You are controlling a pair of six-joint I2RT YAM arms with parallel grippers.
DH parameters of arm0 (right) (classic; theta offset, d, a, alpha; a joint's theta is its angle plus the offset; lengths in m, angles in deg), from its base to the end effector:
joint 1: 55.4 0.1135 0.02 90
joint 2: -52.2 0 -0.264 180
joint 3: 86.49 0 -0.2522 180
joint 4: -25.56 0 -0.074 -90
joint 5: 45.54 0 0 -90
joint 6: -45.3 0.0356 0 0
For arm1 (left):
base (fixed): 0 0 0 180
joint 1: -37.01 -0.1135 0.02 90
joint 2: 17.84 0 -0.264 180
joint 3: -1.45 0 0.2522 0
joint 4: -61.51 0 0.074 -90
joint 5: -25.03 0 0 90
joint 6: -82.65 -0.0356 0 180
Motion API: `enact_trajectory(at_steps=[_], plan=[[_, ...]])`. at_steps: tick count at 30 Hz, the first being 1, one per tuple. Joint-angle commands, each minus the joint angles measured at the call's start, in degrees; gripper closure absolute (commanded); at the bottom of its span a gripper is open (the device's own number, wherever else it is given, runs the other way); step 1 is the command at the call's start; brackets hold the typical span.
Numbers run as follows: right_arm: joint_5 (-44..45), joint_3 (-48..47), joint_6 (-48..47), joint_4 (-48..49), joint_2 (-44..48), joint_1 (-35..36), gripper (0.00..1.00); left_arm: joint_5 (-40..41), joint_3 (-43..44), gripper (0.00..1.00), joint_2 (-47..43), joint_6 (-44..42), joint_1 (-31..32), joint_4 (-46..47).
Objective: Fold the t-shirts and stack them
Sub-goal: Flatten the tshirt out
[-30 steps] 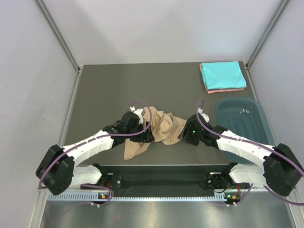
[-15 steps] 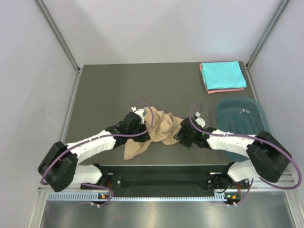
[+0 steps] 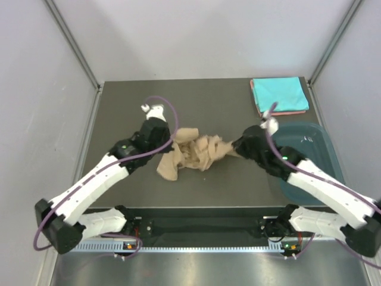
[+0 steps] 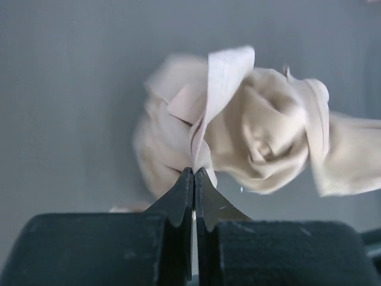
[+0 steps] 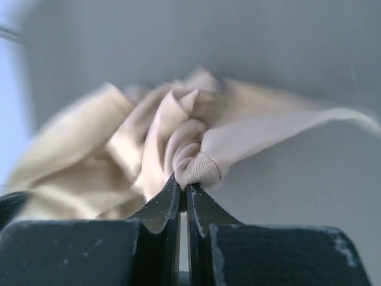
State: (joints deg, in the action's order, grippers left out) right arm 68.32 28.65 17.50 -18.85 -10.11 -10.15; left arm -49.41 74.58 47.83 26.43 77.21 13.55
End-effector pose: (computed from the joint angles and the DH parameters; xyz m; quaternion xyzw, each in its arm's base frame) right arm 0.1712 0.1522 0.2874 0.2150 0.8711 0.2100 0.3883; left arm 0.1923 -0.1500 0.3165 -0.0062 0.9015 -0.1514 0.4053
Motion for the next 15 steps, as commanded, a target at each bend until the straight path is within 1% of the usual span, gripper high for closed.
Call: enact_trajectory(at_steps=[1, 2, 5, 7, 9, 11, 12, 15], plan=[[9.19, -10.24, -9.36, -8.98, 10.08, 0.36, 1.00, 12.03, 8.19, 1.00, -6.33, -1.44, 0.05, -9.83], [9.28, -11.56, -11.98, -8.81, 12.53, 0.36, 1.00, 12.48, 9.52, 1.00, -7.82, -1.35, 0.05, -11.23], [10.24, -15.96, -16.12, -7.75, 14.92, 0.27, 1.00, 13.19, 13.65, 1.00, -9.41, -1.26, -0.04, -13.69], [12.34, -18.85, -17.71, -7.06, 15.02, 0.19, 1.00, 13.19, 15.15, 1.00, -9.94, -1.26, 0.05, -14.32], [14.01, -21.14, -20.44, -6.35, 13.88, 0.18, 1.00, 14.94, 14.90, 1.00, -10.47, -1.26, 0.05, -15.19], [14.11, -22.55, -22.89, -5.03, 11.78, 0.18, 1.00, 18.09, 14.11, 1.00, -10.47, -1.52, -0.04, -15.99], [14.02, -23.08, -23.43, -4.51, 11.07, 0.10, 1.00, 22.29, 13.67, 1.00, -10.30, -1.52, -0.04, -17.30], [13.15, -25.37, -24.93, -2.92, 7.91, 0.01, 1.00, 27.32, 12.52, 1.00, -9.42, -0.82, -1.18, -19.23]])
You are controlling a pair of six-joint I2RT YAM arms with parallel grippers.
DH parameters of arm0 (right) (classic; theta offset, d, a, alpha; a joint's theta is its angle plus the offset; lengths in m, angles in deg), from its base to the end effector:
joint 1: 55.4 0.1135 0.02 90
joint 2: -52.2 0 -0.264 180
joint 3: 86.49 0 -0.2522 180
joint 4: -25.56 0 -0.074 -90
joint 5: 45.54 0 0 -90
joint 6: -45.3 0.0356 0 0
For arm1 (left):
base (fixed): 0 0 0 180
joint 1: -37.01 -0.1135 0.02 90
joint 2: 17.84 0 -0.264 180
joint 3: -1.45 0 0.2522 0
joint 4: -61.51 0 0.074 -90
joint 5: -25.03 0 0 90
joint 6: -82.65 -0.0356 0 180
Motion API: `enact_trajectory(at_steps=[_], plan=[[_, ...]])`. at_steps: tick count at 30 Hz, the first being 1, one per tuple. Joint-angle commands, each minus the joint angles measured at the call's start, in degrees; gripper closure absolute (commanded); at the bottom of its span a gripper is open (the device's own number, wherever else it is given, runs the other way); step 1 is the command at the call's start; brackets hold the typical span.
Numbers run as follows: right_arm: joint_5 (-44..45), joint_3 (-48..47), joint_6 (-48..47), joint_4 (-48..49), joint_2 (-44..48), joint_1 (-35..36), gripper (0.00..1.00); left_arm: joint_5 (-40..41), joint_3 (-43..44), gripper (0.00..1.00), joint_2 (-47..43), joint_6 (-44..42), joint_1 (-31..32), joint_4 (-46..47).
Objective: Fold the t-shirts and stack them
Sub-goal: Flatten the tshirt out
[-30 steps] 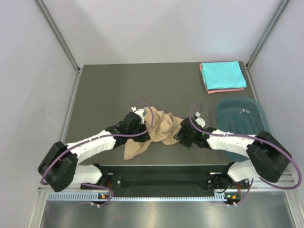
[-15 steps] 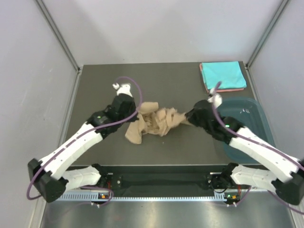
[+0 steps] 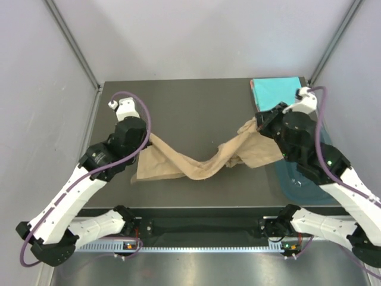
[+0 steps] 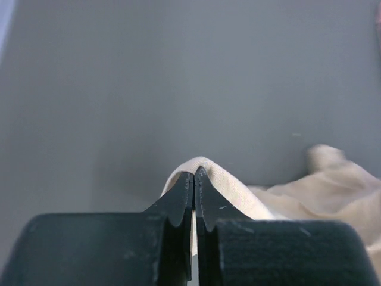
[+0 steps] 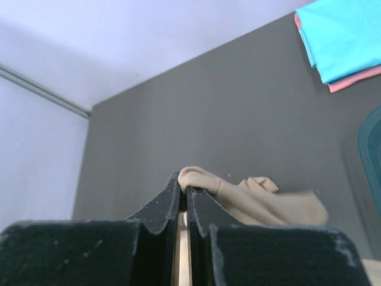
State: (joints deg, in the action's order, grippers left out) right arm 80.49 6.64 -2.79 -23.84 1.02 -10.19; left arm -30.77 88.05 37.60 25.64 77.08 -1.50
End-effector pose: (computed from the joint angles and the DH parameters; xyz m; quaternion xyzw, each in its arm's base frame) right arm 0.1270 0.0982 0.4420 0.1694 0.7531 0.2285 0.5932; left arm 0.1460 -0.0966 0.4068 -0.0910 0.8426 -0.0700 0.5262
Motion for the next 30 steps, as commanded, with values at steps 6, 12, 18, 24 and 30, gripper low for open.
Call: enact_trajectory(at_steps=[6, 12, 18, 24, 30], plan=[[-3.85, -4.42, -4.47, 6.63, -10.42, -2.93, 1.00, -4.29, -3.66, 1.00, 1.95, -1.61, -11.31, 1.61], [-19.32, -4.60, -1.92, 10.32, -22.19, -10.04, 1.00, -25.65, -7.27, 1.00, 10.11, -3.55, -28.11, 9.08], [-27.67, -6.68, -7.01, 13.84, -37.83, -13.03, 0.98, -31.91, -14.91, 1.00, 15.92, -2.76, -33.65, 17.95], [-35.41, -23.18, -13.69, 7.09, -55.42, -16.73, 0.70, -37.00, -13.17, 1.00, 25.15, -2.50, -38.84, 20.59], [-30.15, -24.66, -20.11, 0.84, -56.76, -20.76, 0.43, -31.04, -3.78, 1.00, 36.91, -2.14, -43.15, 19.91]])
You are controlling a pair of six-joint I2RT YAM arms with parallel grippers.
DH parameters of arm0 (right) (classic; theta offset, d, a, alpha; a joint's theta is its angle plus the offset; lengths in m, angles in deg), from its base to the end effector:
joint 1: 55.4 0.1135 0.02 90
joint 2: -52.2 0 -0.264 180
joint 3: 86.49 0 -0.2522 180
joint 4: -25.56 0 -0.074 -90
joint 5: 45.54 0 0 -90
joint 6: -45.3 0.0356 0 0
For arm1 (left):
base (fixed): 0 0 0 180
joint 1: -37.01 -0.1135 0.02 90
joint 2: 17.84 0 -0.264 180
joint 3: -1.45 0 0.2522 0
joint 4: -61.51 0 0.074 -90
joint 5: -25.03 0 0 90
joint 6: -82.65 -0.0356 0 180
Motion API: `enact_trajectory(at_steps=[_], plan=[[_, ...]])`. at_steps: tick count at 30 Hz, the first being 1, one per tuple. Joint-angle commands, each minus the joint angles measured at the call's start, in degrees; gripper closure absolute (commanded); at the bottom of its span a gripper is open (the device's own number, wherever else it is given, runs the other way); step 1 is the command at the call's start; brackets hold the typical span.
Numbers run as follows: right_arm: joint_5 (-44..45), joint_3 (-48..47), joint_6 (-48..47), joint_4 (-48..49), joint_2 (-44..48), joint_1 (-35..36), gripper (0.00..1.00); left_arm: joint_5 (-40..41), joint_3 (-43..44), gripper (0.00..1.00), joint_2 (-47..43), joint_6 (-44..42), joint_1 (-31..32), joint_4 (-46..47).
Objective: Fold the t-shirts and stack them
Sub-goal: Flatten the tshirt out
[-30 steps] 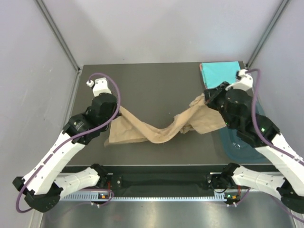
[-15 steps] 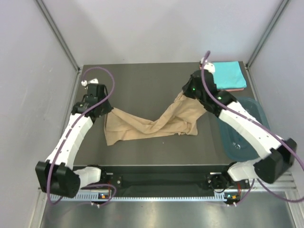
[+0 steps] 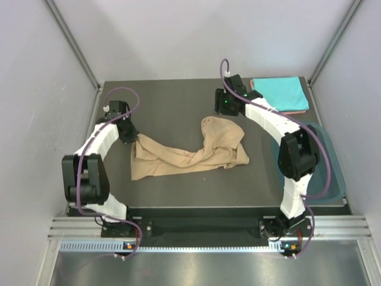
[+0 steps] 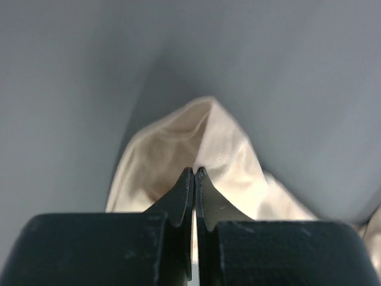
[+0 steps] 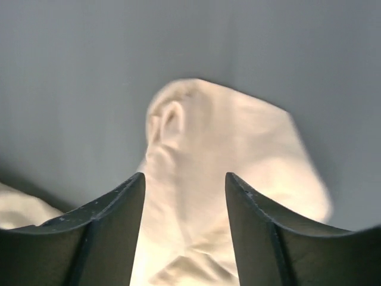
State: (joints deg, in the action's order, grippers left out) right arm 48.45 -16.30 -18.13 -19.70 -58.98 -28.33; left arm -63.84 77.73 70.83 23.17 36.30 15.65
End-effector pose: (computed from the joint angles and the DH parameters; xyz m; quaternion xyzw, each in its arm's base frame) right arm 0.3953 0.1993 0.2740 0.0088 0.9287 0.1377 0.3442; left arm 0.3178 0.0046 0.2301 -0.2615 0.9256 -0.0612 0.2668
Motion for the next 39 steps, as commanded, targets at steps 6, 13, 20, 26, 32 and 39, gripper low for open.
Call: enact_trajectory(at_steps=[6, 13, 20, 26, 32, 39], plan=[[1.82, 5.34, -3.89, -3.56, 5.01, -7.99, 0.41, 2.83, 15.25, 1.00, 15.48, -0.64, -4.74, -3.14], [3.57, 9.82, 4.61, -4.89, 3.16, -10.63, 0.44, 16.44, 21.76, 1.00, 19.88, -4.06, -5.70, -7.89], [-2.76, 17.99, 16.93, 4.25, 4.04, -10.02, 0.38, 19.01, 19.83, 1.00, 19.26, -3.63, -6.06, -6.93], [-3.81, 21.95, 24.75, 9.88, 3.07, -8.62, 0.39, 17.78, 19.84, 1.00, 20.94, -3.80, -6.06, -7.81], [-1.62, 23.89, 27.49, 15.86, 2.46, -8.79, 0.65, 14.44, 19.39, 1.00, 20.50, -3.54, -6.06, -7.45], [15.92, 17.39, 16.69, -3.60, 10.97, -7.74, 1.00, 11.00, 18.60, 1.00, 16.46, -4.42, -4.04, -7.72]])
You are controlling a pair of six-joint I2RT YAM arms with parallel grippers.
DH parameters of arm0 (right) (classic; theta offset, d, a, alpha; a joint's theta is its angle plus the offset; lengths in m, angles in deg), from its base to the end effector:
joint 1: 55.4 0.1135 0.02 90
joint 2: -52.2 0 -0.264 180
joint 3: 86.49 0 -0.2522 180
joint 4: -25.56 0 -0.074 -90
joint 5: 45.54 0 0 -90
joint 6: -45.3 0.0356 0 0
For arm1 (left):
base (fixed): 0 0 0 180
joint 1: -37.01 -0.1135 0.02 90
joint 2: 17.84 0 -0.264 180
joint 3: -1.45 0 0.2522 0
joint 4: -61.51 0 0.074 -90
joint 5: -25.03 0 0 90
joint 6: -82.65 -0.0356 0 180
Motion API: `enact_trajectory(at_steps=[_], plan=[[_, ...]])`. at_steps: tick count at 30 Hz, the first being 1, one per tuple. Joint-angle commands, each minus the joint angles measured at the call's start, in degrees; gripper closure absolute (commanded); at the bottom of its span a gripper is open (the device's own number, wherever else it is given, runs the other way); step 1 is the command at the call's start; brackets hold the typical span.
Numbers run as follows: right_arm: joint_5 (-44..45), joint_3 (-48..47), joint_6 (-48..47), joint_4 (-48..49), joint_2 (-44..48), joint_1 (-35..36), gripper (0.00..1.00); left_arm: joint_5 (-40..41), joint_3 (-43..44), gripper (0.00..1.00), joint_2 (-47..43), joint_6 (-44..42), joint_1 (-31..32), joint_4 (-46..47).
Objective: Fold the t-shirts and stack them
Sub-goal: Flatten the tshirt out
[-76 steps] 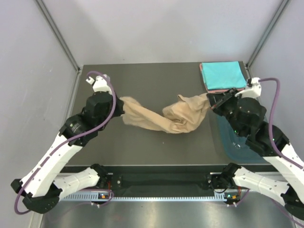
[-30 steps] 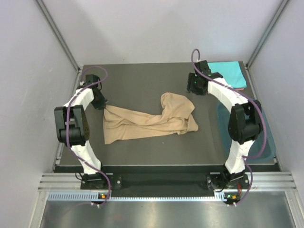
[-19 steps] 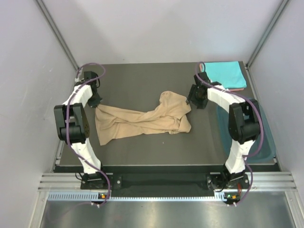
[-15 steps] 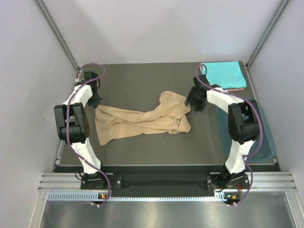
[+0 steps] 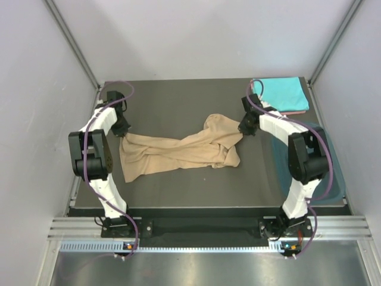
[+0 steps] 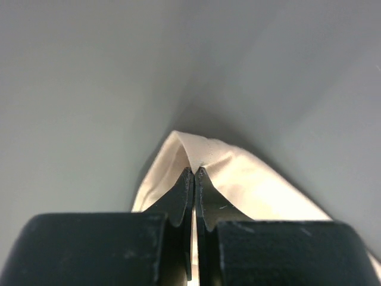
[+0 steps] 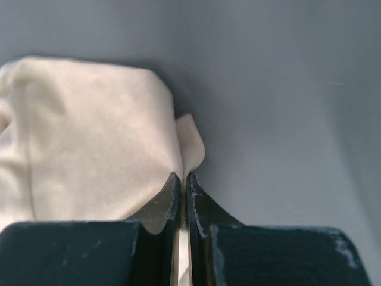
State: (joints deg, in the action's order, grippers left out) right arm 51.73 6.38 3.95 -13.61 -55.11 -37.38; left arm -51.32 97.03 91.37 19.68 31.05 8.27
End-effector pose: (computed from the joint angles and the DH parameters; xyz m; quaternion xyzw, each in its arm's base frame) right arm 0.3732 0.1167 0.1845 0.2704 0.9239 0.0939 0.2540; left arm 0.3916 0.0493 0.2035 -0.2990 0.9260 0.0781 0.2170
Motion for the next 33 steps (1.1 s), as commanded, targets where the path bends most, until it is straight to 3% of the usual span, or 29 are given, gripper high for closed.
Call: enact_trajectory(at_steps=[1, 4, 7, 10, 11, 14, 17, 24, 29, 33], plan=[[14.42, -5.39, -6.88, -11.05, 9.20, 2.10, 1.00, -1.96, -0.87, 1.00, -4.35, -0.75, 1.91, -0.24], [15.94, -1.80, -5.85, -10.90, 11.15, 6.05, 1.00, -3.80, -1.84, 1.00, -4.18, -0.83, 2.44, 0.63], [15.49, -0.28, -5.05, -8.69, 7.14, 8.43, 0.98, -1.36, -1.14, 1.00, -1.55, -1.62, 2.44, -0.23], [16.90, -5.81, -8.54, -10.01, 1.34, 9.93, 0.83, 0.59, 1.58, 1.00, 1.70, -1.98, 2.09, -1.56], [17.25, -9.05, -9.52, -10.62, 0.18, 10.10, 0.72, 0.59, 2.80, 1.00, 2.32, -1.98, 1.83, -2.00], [19.80, -13.37, -12.51, -16.15, -0.45, 9.67, 0.55, 1.63, 5.27, 1.00, 3.38, -1.98, 1.65, -2.88], [21.56, -13.04, -13.31, -16.60, 3.15, 7.31, 0.50, 3.83, 7.29, 1.00, 3.47, -1.36, 1.65, -3.14], [9.29, -8.03, -9.72, -12.48, 6.06, -0.61, 0.58, 11.75, 11.43, 1.00, 5.67, -1.10, 0.77, -6.57], [5.40, -6.44, -5.06, -9.84, 3.78, -2.02, 0.68, 11.66, 11.61, 1.00, 5.40, -1.01, -1.25, -6.48], [0.05, -7.14, -3.56, -7.73, 1.14, -2.20, 0.71, 10.09, 10.99, 1.00, 4.70, -1.54, -3.18, -6.13]])
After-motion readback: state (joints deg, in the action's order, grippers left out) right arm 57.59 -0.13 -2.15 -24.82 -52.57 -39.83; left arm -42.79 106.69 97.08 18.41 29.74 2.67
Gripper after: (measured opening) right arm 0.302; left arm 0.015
